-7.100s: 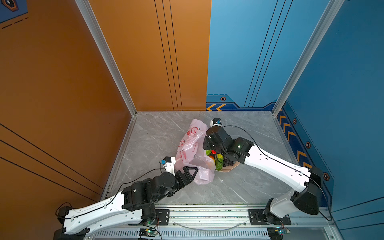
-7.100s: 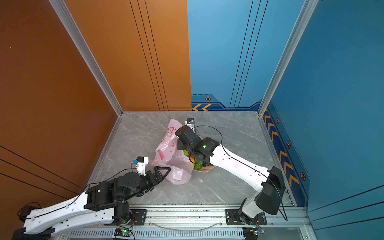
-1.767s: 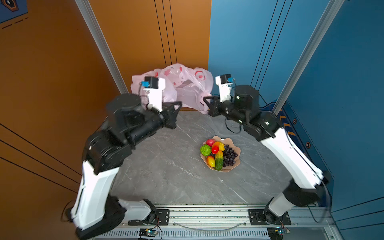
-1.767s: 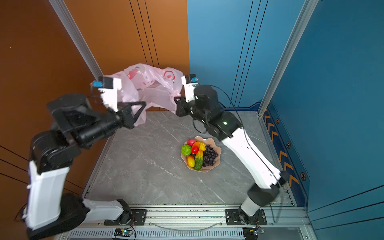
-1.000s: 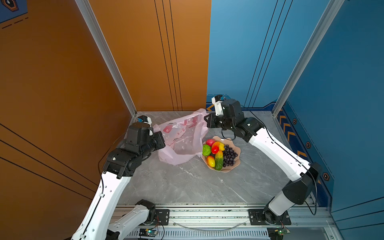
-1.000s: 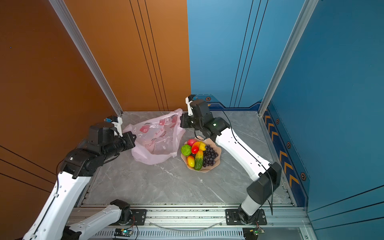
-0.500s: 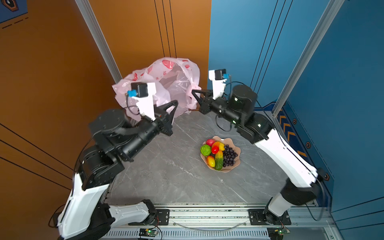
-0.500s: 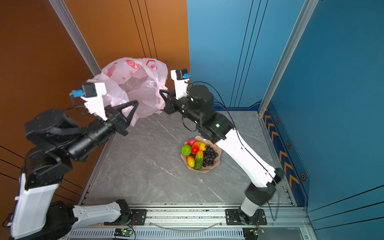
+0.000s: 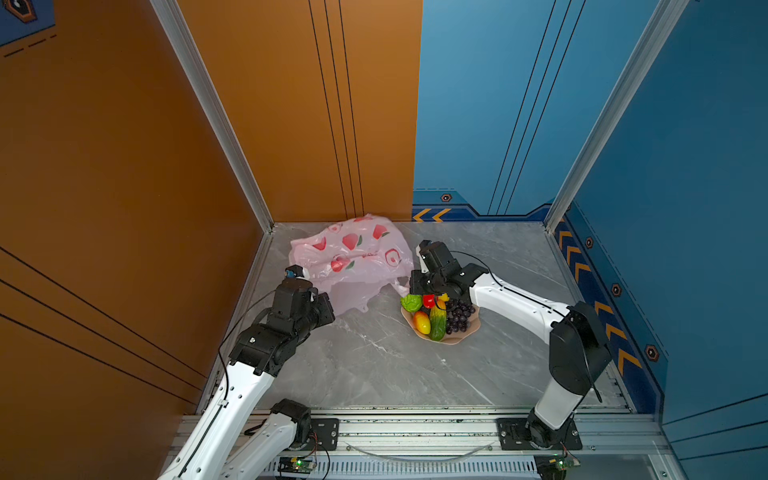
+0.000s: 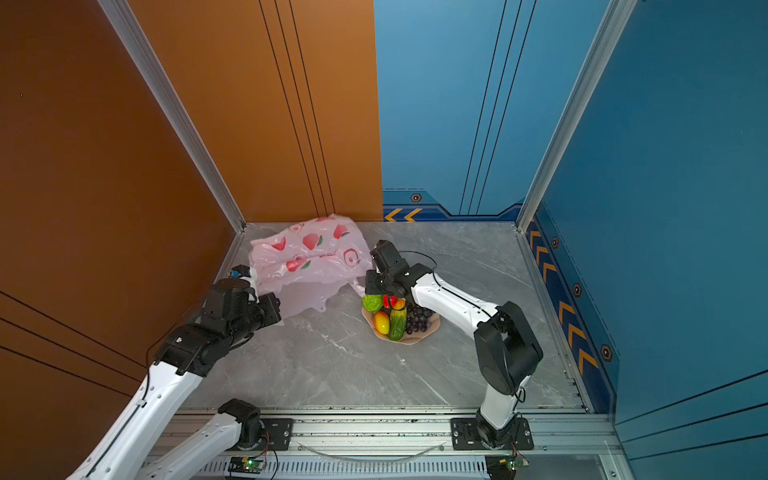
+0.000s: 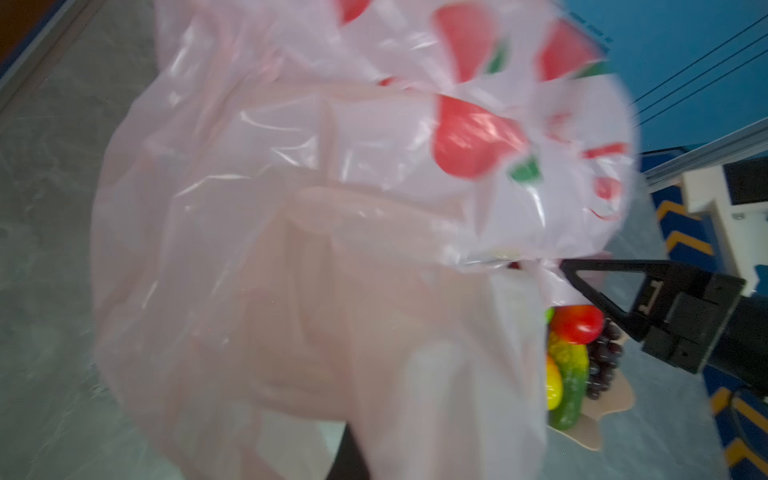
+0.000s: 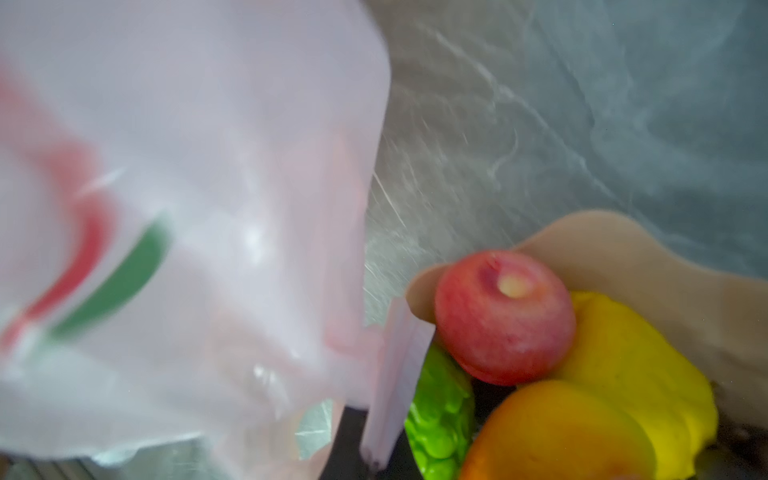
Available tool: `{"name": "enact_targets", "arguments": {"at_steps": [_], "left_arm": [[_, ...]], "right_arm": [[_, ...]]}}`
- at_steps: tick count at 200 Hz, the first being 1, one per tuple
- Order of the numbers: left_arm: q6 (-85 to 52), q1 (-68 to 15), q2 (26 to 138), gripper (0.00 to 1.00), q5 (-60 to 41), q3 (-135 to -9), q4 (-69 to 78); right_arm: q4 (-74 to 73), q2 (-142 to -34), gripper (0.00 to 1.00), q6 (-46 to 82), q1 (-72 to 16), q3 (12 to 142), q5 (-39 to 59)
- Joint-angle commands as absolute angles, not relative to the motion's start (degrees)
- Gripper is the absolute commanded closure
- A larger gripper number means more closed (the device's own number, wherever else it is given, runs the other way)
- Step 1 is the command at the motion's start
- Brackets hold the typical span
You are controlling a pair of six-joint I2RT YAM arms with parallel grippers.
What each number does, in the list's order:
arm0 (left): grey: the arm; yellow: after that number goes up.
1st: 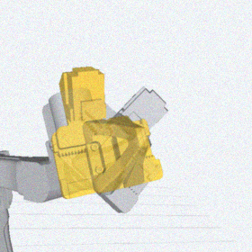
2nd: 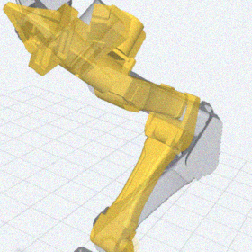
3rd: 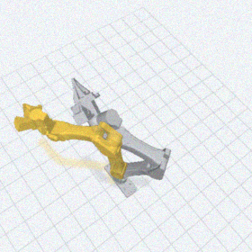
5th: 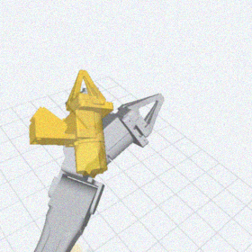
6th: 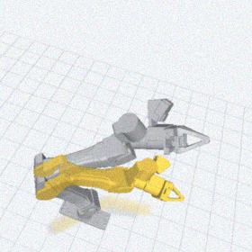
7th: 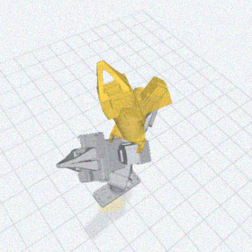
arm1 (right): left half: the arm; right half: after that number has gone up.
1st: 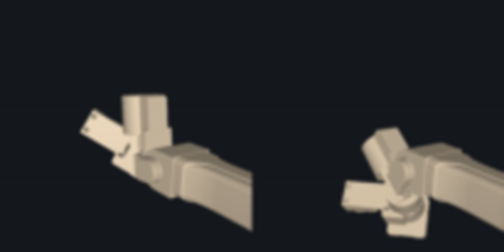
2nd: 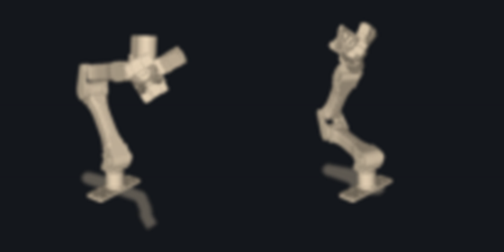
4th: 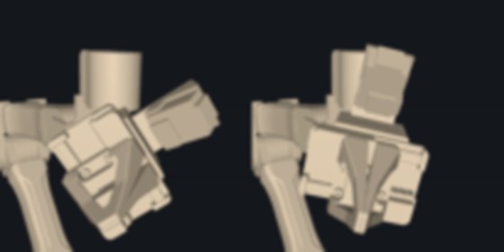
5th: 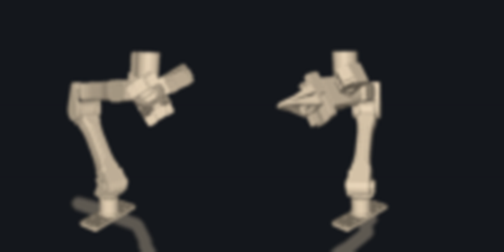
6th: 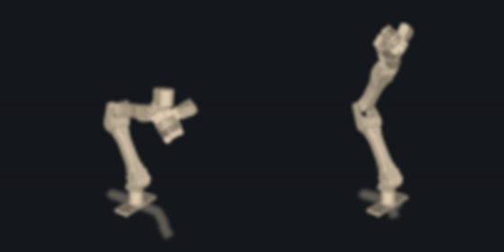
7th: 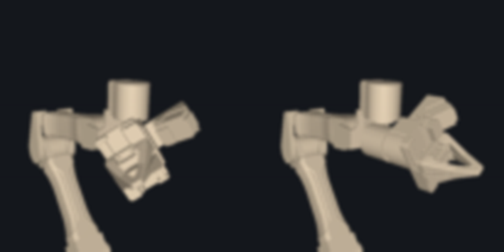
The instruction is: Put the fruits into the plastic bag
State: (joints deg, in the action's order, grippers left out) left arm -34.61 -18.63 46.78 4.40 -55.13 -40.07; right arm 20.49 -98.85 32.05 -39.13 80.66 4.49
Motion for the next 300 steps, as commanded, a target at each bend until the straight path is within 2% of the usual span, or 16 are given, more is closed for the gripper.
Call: {"name": "enact_targets", "arguments": {"at_steps": [1, 75, 111, 141, 176, 195, 205, 236, 268, 300], "left_arm": [[-35.6, -18.3, 47.6, 1.0, 0.1, -57.9, -38.3], [-33.2, -18.0, 47.4, 1.0, -0.7, -58.1, -38.3], [-33.0, -18.0, 47.6, 1.0, -1.3, -58.6, -38.3], [-33.2, -18.4, 47.6, 1.0, -2.1, -58.6, -38.7], [-33.6, -19.6, 47.6, 1.0, -2.1, -58.2, -39.2], [-34.3, -20.6, 47.4, 1.0, -1.9, -57.6, -39.2], [-34.5, -21.2, 47.5, 1.0, -1.5, -57.4, -39.1], [-34.4, -22.6, 47.9, 1.0, -0.5, -57.4, -38.9], [-34.8, -23.1, 48.0, 1.0, -1.0, -56.7, -37.2], [-35.2, -23.4, 47.4, 1.0, -1.5, -55.3, -36.0]], "right_arm": [[18.7, -95.2, 1.0, 32.6, -39.3, 85.8, 5.3], [20.4, -102.5, 1.0, 29.9, -38.6, 93.4, 9.4], [23.0, -102.7, 1.0, 29.1, -37.7, 92.8, 7.5], [25.7, -102.1, 0.96, 25.6, -37.6, 92.5, 5.5], [26.0, -103.3, 0.89, 23.6, -36.9, 93.4, 8.2], [26.0, -104.4, 0.8, 22.7, -36.6, 94.6, 9.1], [26.0, -104.7, 0.71, 22.6, -36.5, 94.8, 9.2], [29.1, -103.2, 0.32, 22.2, -36.3, 96.8, 9.1], [35.9, -97.6, 0.01, 20.6, -36.4, 97.6, 3.4], [43.4, -90.9, 0.0, 20.1, -35.8, 94.8, 0.2]]}}
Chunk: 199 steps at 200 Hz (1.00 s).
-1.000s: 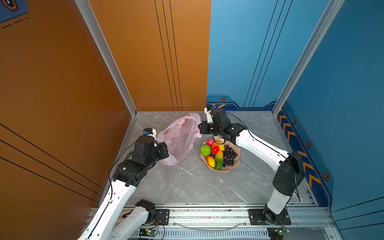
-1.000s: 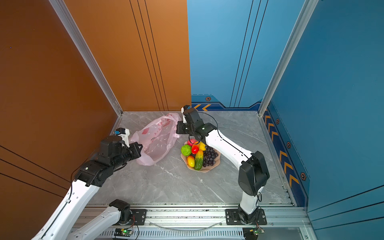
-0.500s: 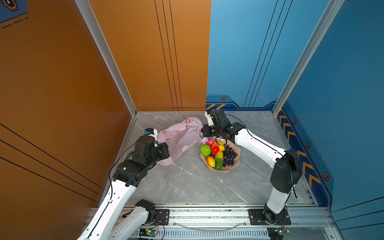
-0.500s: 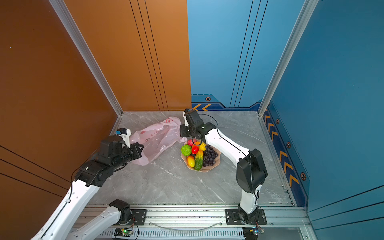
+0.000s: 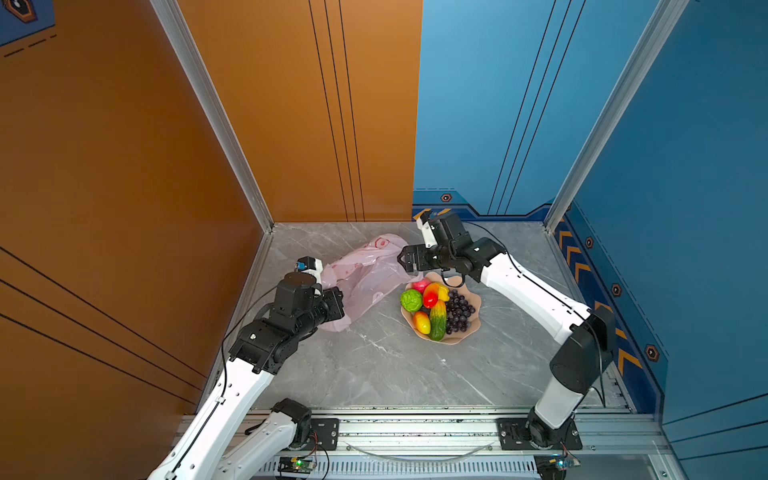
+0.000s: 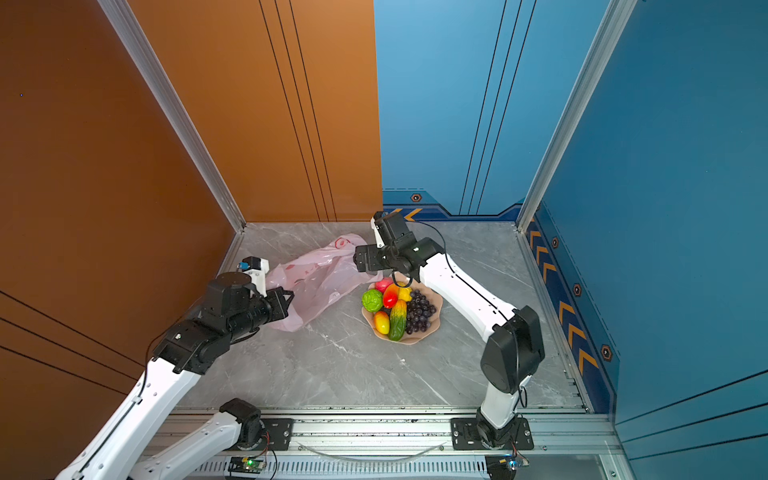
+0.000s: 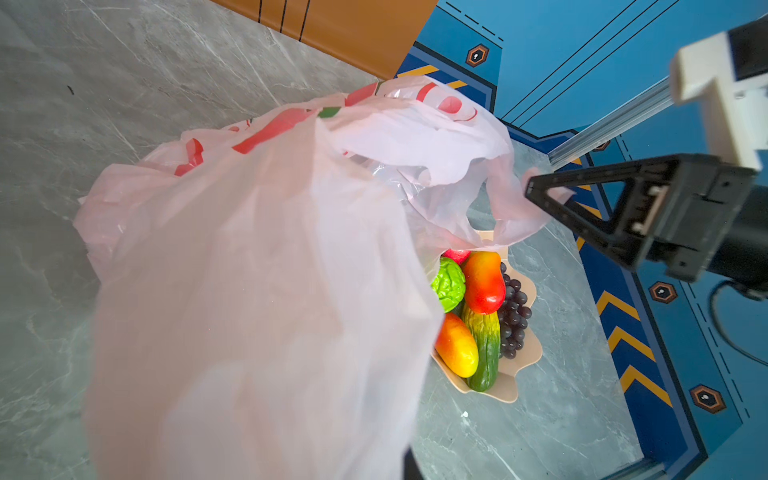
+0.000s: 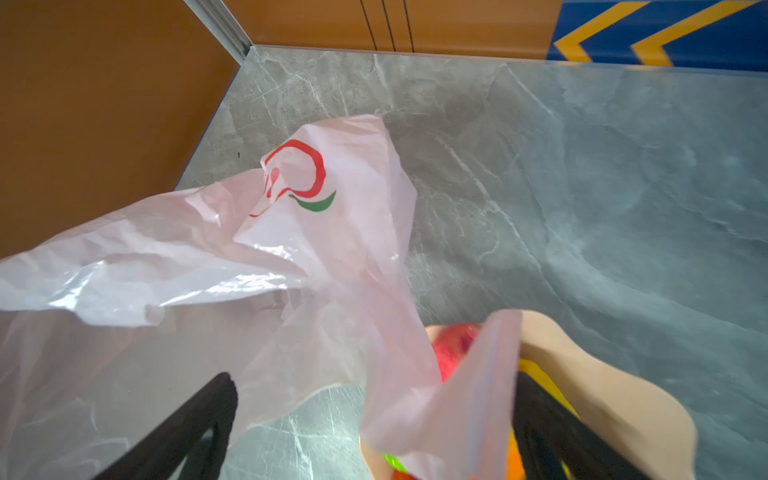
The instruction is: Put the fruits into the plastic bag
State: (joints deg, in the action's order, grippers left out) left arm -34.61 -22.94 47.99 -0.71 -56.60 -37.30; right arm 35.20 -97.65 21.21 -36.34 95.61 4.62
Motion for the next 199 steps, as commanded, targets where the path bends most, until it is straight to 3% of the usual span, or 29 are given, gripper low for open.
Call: {"name": "enact_targets", "arguments": {"at_steps": [1, 80, 105, 136, 199], "left_arm": [[-35.2, -23.4, 47.4, 1.0, -1.6, -55.2, -36.0], [-37.1, -24.6, 47.5, 1.0, -2.7, -52.0, -32.1], [-37.3, -24.6, 47.8, 1.0, -1.0, -52.1, -31.7], [-37.0, -24.7, 49.3, 1.0, -2.1, -53.0, -31.4], [-37.8, -24.8, 47.1, 1.0, -1.0, -52.7, -32.8]], "right_arm": [[43.5, -90.6, 0.0, 20.2, -35.8, 94.6, 0.1], [54.8, -78.7, 0.0, 24.0, -34.8, 80.0, 1.6], [51.2, -77.3, 0.1, 28.3, -34.9, 73.3, 4.4], [43.8, -79.7, 0.24, 33.2, -35.3, 69.2, 6.2], [37.3, -89.9, 0.26, 35.6, -34.5, 73.2, 6.8]]}}
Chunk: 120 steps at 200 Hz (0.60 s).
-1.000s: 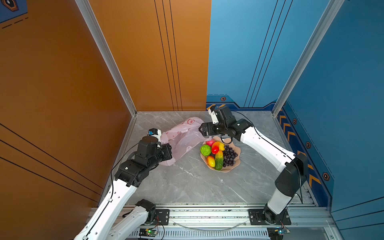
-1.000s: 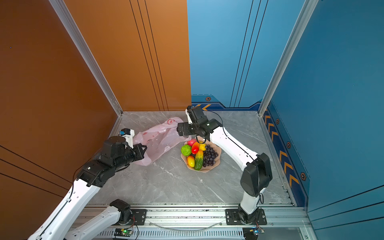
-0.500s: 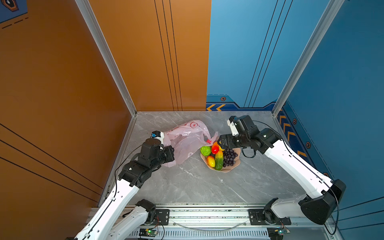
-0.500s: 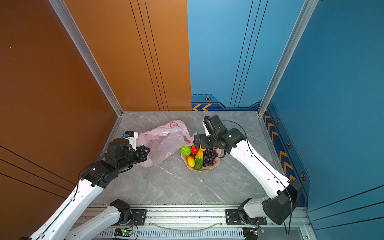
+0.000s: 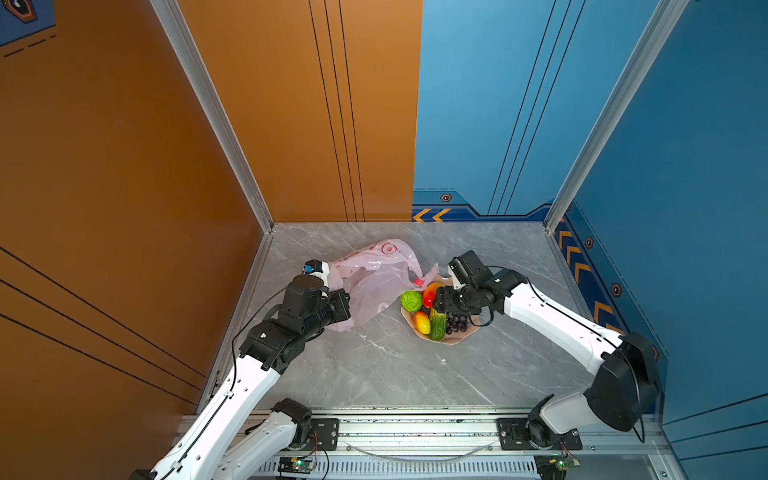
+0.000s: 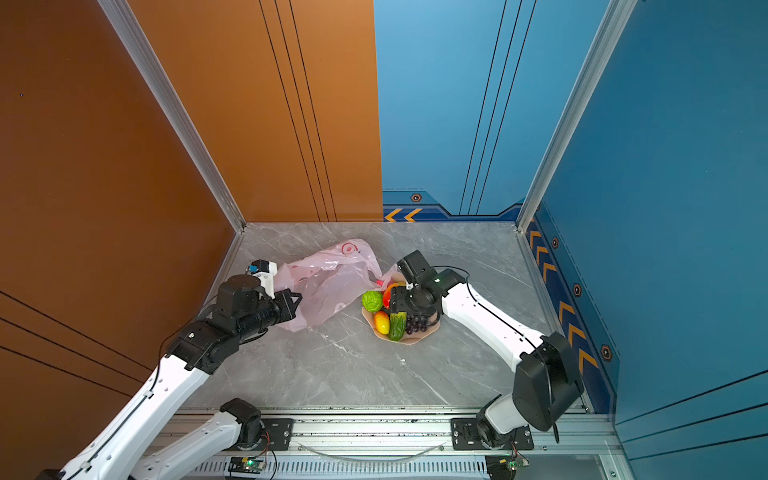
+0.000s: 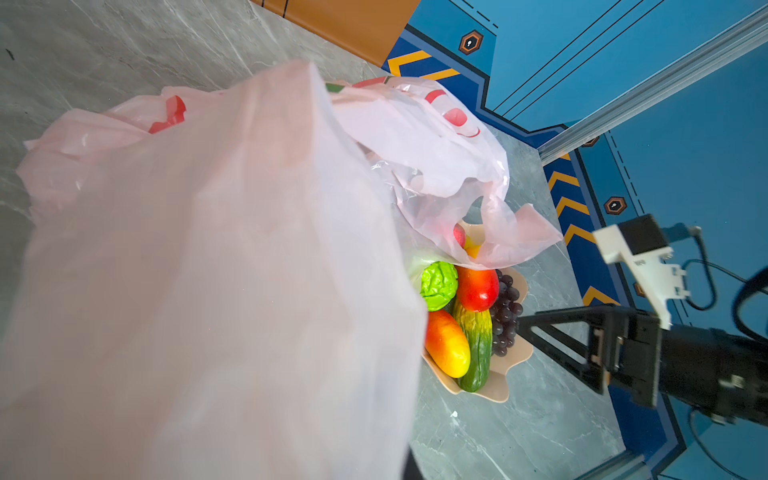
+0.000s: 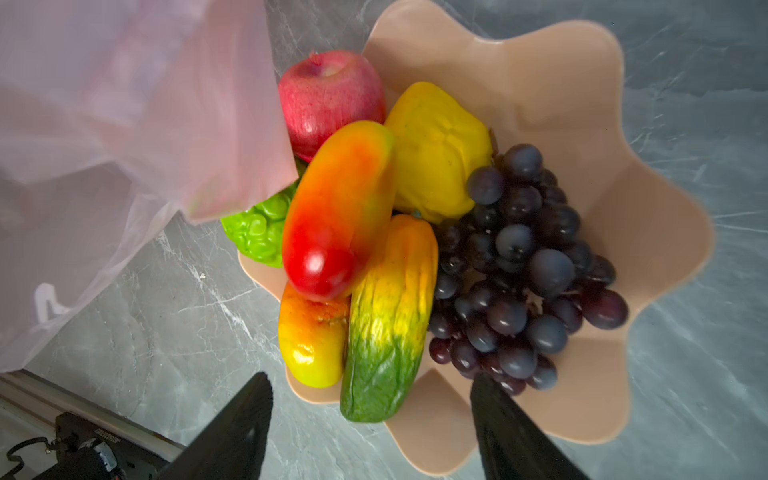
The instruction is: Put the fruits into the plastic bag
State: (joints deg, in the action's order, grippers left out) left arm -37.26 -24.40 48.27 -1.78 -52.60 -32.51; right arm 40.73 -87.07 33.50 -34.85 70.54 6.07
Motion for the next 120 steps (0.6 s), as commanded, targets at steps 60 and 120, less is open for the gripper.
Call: {"name": "enact_targets", "arguments": {"at_steps": [60, 120], "left_arm": [[-37.8, -24.8, 47.4, 1.0, -0.6, -52.7, -33.4], [-37.7, -24.7, 47.3, 1.0, -0.4, -52.6, -33.5]], "right_arm": [[35.2, -95.2, 0.28, 35.6, -34.4, 76.7, 5.6], [35.2, -98.4, 0.38, 35.4, -34.1, 79.1, 5.6]]}}
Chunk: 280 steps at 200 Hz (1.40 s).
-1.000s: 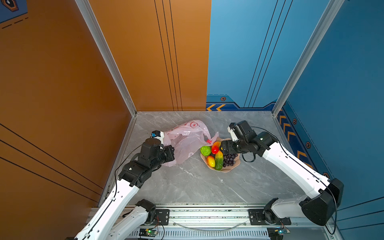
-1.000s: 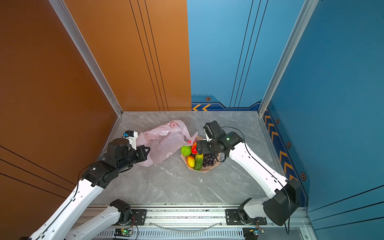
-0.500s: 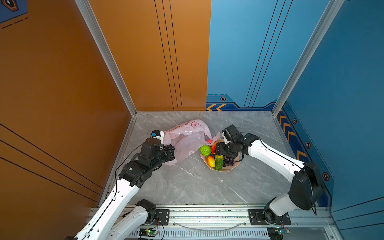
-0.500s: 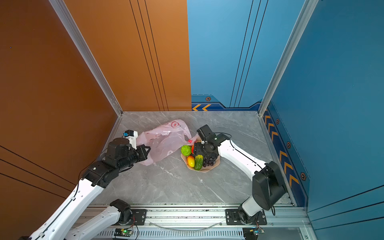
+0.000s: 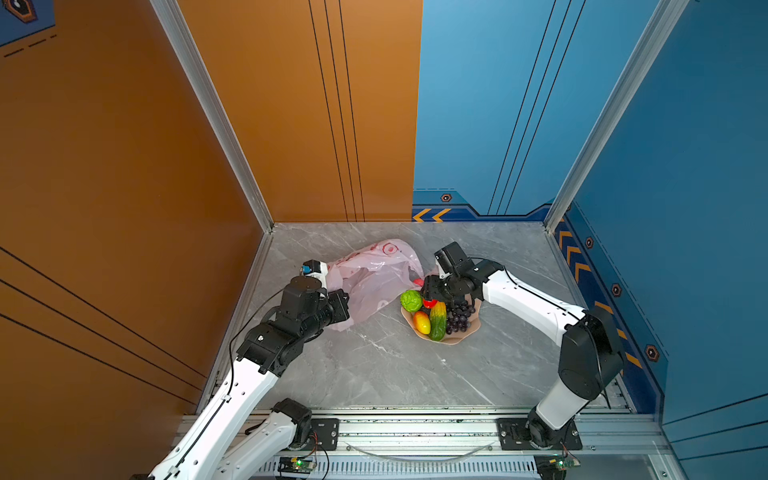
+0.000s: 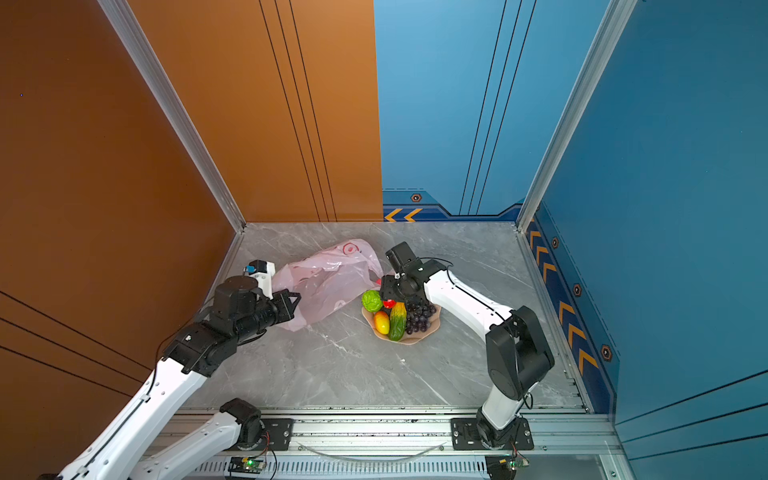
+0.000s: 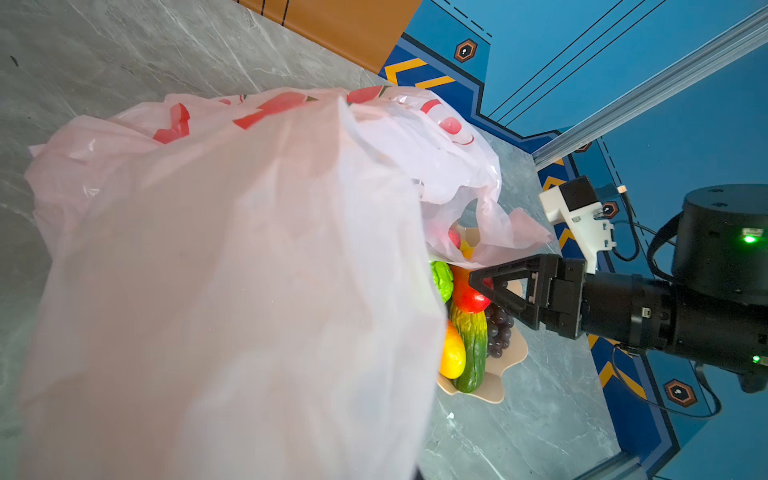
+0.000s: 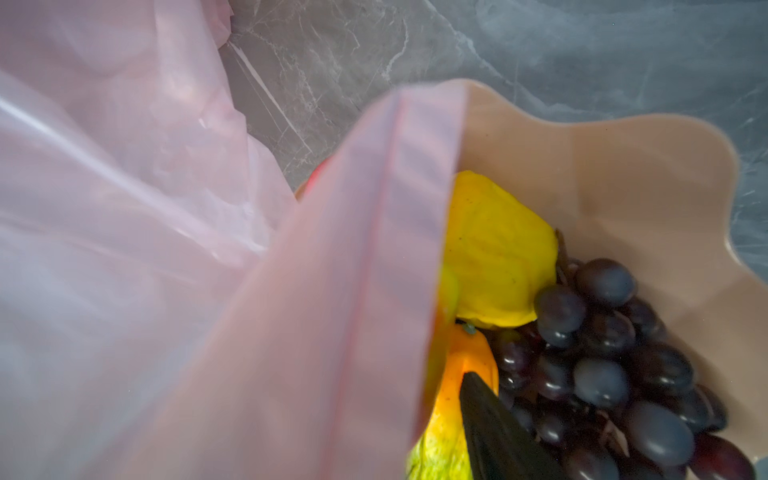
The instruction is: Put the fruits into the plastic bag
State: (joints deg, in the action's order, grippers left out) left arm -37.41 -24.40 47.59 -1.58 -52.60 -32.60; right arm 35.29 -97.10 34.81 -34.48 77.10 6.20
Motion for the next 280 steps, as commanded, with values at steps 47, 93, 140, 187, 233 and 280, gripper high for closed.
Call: {"name": "enact_targets", "arguments": {"at_steps": [47, 93, 140, 187, 233, 280], "left_arm": [[-37.8, -24.7, 47.2, 1.0, -0.5, -52.9, -33.5], [-38.0, -24.7, 47.4, 1.0, -0.5, -52.9, -33.4], [-38.0, -24.7, 47.1, 1.0, -0.3, -52.8, -33.4], [-38.0, -24.7, 47.4, 1.0, -0.4, -53.0, -33.4], [-38.0, -24.7, 47.5, 1.0, -0.3, -53.3, -33.4], [-38.1, -24.7, 46.9, 1.0, -0.4, -53.2, -33.5]], "right_arm": [[34.8, -99.9, 0.42, 35.3, -33.8, 79.0, 6.2], [34.1, -101.0, 0.45, 35.5, -33.8, 79.0, 7.2], [33.8, -99.7, 0.61, 35.8, -33.8, 78.2, 7.0], [34.0, -96.3, 0.67, 36.3, -33.5, 76.6, 6.5], [35.9, -89.3, 0.67, 36.1, -31.6, 73.1, 6.3], [40.2, -79.5, 0.67, 34.3, -26.6, 68.2, 6.8]]}}
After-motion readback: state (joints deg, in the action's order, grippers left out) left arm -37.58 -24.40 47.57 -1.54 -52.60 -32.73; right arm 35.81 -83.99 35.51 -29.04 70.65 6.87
